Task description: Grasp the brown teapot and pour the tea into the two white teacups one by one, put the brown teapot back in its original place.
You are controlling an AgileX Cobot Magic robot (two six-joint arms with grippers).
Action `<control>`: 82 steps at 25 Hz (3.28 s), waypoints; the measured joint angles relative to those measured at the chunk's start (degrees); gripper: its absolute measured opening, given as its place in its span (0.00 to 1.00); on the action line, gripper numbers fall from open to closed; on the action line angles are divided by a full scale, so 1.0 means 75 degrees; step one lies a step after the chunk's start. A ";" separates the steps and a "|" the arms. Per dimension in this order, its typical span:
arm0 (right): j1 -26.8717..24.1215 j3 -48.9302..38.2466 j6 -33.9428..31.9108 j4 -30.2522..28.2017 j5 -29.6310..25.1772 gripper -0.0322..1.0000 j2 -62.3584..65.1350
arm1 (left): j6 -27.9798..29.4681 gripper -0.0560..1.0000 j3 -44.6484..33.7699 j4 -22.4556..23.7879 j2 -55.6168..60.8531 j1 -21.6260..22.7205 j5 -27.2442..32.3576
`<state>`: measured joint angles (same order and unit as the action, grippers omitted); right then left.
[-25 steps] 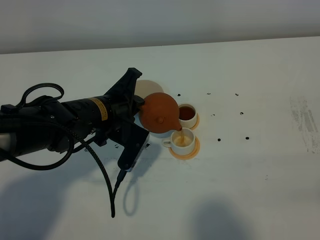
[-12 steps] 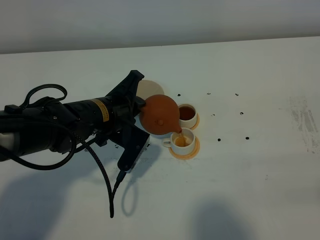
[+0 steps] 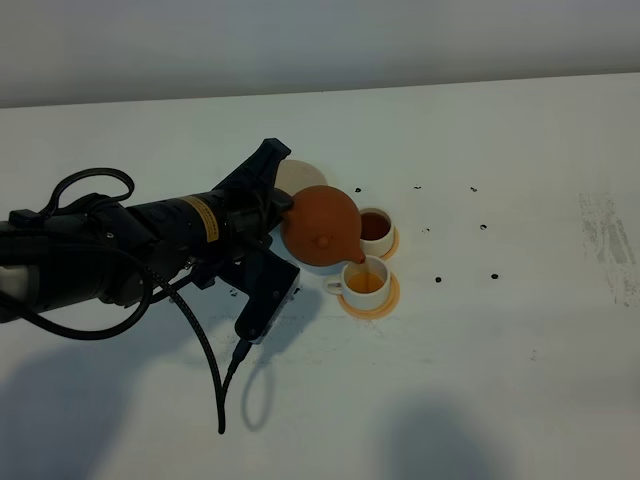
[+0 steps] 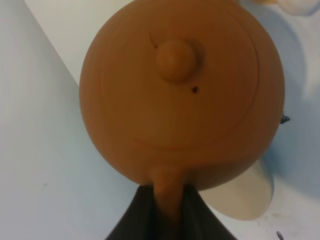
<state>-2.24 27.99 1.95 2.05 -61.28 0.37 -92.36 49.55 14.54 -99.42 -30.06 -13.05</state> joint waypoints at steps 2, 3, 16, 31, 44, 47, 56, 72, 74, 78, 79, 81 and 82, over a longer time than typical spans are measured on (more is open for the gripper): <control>0.0000 0.0000 0.0000 0.0000 0.0000 0.53 0.0000 | -0.0038 0.15 0.0000 0.0000 0.0000 0.0000 -0.0006; 0.0000 0.0000 0.0000 0.0000 0.0000 0.53 0.0000 | -0.0093 0.15 0.0000 0.0000 0.0000 0.0000 -0.0006; 0.0000 0.0000 0.0000 0.0000 0.0000 0.53 0.0000 | -0.0287 0.15 0.0000 0.0000 0.0000 0.0000 -0.0014; 0.0000 0.0000 0.0000 0.0000 0.0000 0.53 0.0000 | -0.0545 0.15 0.0000 0.0000 0.0000 0.0038 -0.0117; 0.0000 0.0000 0.0000 0.0000 0.0000 0.53 0.0000 | -0.0800 0.15 0.0000 -0.0023 0.0000 0.0132 -0.0193; 0.0000 0.0000 0.0000 0.0000 0.0000 0.53 0.0000 | -0.0851 0.15 0.0000 -0.0023 0.0000 0.0197 -0.0199; 0.0000 0.0000 0.0000 0.0000 0.0000 0.53 0.0000 | -0.1169 0.15 0.0000 -0.0026 0.0000 0.0197 -0.0258; 0.0000 0.0000 0.0000 0.0000 0.0000 0.53 0.0000 | -0.1371 0.15 0.0000 -0.0004 0.0000 0.0200 -0.0357; 0.0000 0.0000 0.0000 0.0000 0.0000 0.53 0.0000 | -0.1392 0.15 0.0000 0.0001 0.0000 0.0200 -0.0359; 0.0000 0.0000 0.0000 0.0000 0.0000 0.53 0.0000 | -0.1537 0.15 0.0000 0.0011 0.0000 0.0200 -0.0378; 0.0000 0.0000 0.0000 0.0000 0.0000 0.53 0.0000 | -0.1553 0.15 0.0000 0.0011 0.0000 0.0200 -0.0398; 0.0000 0.0000 0.0000 0.0000 0.0000 0.53 0.0000 | -0.1566 0.15 0.0000 0.0024 0.0000 0.0200 -0.0453; 0.0000 0.0000 0.0000 0.0000 0.0000 0.53 0.0000 | -0.1566 0.15 0.0000 0.0043 0.0000 0.0200 -0.0486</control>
<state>-2.24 27.99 1.95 2.05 -61.28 0.37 -104.10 49.55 14.86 -99.42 -28.56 -16.69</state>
